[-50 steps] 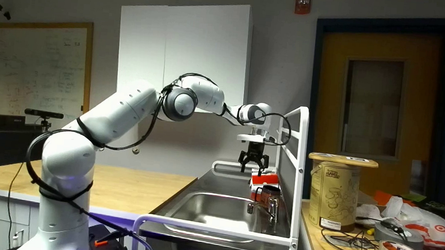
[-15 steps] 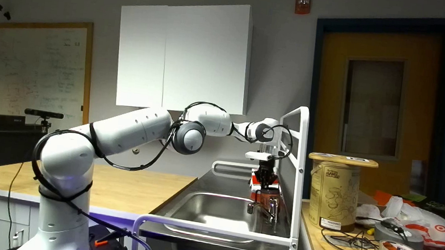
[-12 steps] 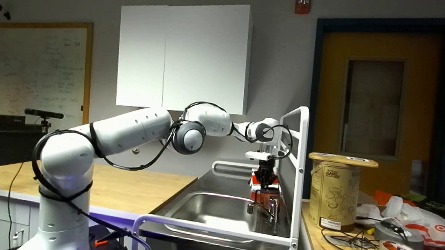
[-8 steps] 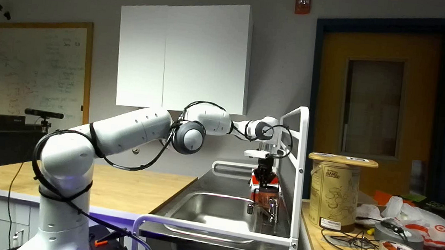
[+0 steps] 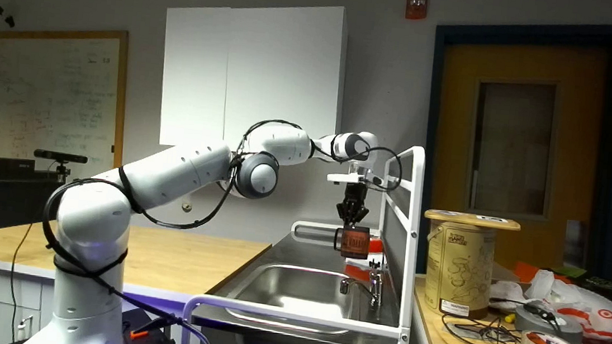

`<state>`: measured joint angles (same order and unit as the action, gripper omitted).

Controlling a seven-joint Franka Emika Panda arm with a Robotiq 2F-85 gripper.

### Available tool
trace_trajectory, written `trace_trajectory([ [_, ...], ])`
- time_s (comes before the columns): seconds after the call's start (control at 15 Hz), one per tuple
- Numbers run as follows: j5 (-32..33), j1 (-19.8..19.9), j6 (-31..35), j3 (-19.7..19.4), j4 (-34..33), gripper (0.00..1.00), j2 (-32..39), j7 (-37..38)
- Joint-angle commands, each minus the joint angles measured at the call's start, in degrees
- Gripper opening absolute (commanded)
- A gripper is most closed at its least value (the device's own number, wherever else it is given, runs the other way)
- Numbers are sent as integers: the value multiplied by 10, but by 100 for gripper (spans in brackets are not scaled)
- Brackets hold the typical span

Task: Take the brown cup and place it in the sink

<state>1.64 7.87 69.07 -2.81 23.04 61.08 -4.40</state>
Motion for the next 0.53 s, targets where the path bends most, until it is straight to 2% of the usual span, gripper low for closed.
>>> trace_trajectory([
  [0.0, 5, -8, -46, 9, 15, 3, -39, -90],
  [0.33, 7, -22, -51, 18, 29, 3, -16, -226],
  [0.4, 13, -22, -74, 25, -24, 3, 23, -254],
  [0.47, 15, -24, -78, 28, -23, 3, 30, -282],
])
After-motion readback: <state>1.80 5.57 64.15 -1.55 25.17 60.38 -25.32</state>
